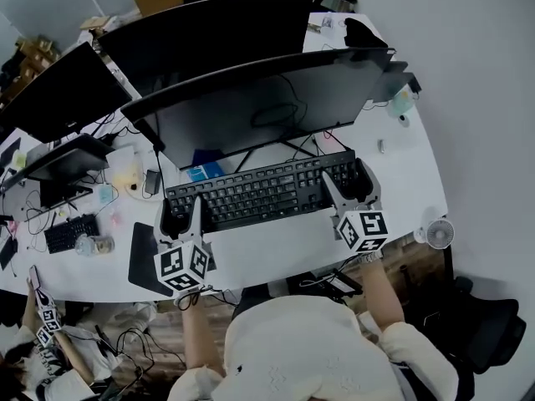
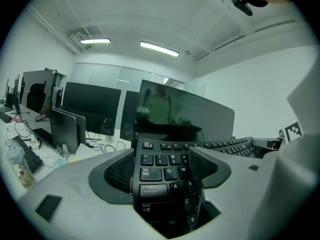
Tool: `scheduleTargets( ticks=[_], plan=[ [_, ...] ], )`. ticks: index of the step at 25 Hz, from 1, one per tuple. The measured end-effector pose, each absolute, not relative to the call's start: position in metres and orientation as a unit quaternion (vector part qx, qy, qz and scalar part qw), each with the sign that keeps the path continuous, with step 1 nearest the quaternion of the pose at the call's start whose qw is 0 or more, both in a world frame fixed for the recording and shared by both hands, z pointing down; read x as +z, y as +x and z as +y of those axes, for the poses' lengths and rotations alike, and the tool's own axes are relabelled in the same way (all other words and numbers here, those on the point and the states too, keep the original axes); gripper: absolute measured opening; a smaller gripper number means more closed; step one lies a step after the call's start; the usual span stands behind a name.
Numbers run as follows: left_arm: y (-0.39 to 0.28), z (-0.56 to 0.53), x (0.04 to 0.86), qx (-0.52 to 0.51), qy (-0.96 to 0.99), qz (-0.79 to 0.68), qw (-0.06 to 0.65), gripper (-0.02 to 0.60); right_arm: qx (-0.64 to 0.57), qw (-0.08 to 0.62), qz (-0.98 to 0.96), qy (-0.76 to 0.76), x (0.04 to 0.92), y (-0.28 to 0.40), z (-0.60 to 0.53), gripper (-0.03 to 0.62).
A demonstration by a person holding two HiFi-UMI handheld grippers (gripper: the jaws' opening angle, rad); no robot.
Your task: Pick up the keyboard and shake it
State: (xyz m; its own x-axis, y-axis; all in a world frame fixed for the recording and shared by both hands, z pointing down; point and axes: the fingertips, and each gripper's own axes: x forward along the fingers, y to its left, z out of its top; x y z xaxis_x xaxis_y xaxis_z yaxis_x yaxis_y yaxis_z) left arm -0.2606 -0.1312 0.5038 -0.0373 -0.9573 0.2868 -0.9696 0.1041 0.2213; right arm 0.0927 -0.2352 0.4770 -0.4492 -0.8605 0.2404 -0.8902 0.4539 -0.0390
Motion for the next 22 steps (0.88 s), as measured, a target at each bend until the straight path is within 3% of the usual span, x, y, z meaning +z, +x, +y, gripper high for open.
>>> scheduleTargets(
  ticks=[22],
  plan=[
    [-0.229,-0.096,0.637,0.074,0.661,-0.700,0.260,0.328,0.149,0.165,-0.833,0.506,0.614,0.124,-0.204,0.370]
  ],
)
